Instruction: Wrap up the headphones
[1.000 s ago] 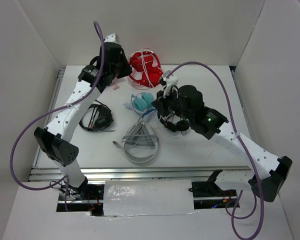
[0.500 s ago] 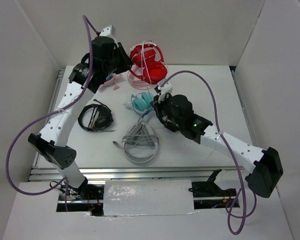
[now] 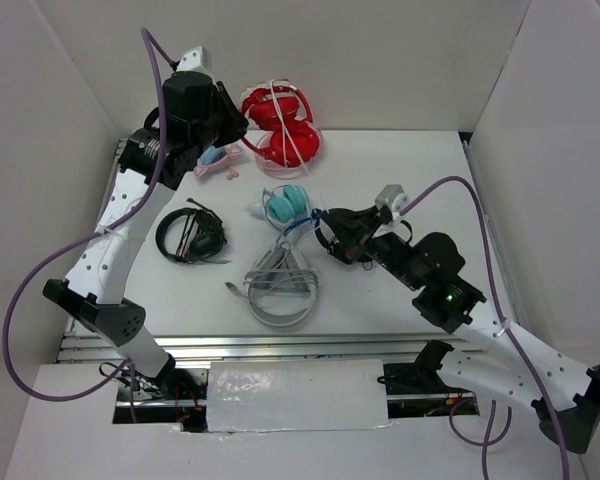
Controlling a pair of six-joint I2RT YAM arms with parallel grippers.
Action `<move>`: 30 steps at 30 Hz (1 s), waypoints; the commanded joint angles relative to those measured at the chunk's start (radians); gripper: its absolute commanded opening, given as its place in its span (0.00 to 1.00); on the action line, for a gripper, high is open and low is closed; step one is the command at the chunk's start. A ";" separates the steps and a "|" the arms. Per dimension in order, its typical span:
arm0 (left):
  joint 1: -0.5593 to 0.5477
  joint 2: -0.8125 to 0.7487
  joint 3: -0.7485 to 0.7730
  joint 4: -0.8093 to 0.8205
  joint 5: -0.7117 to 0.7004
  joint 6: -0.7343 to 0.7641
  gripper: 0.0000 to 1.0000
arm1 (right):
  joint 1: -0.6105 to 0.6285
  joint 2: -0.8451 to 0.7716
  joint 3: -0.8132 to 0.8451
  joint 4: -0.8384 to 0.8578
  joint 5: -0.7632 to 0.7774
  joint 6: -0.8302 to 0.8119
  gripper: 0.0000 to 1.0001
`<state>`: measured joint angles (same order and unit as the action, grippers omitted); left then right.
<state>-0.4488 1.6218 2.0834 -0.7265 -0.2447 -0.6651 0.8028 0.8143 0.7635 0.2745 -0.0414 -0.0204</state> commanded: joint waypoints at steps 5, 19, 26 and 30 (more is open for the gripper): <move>0.051 0.046 0.041 0.130 -0.071 -0.100 0.00 | 0.024 -0.116 -0.023 -0.129 -0.115 0.045 0.00; 0.052 0.006 -0.019 0.223 0.161 -0.179 0.00 | 0.024 0.167 -0.082 0.064 -0.060 0.031 0.00; 0.048 -0.057 -0.075 0.231 0.262 -0.143 0.00 | -0.037 0.331 -0.084 0.294 0.066 -0.042 0.11; 0.036 -0.100 -0.117 0.252 0.268 -0.137 0.00 | -0.068 0.401 -0.141 0.566 0.002 -0.081 0.42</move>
<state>-0.4088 1.6165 1.9579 -0.6498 -0.0296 -0.7521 0.7498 1.1820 0.6575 0.6010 -0.0051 -0.0479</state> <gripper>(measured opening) 0.294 0.381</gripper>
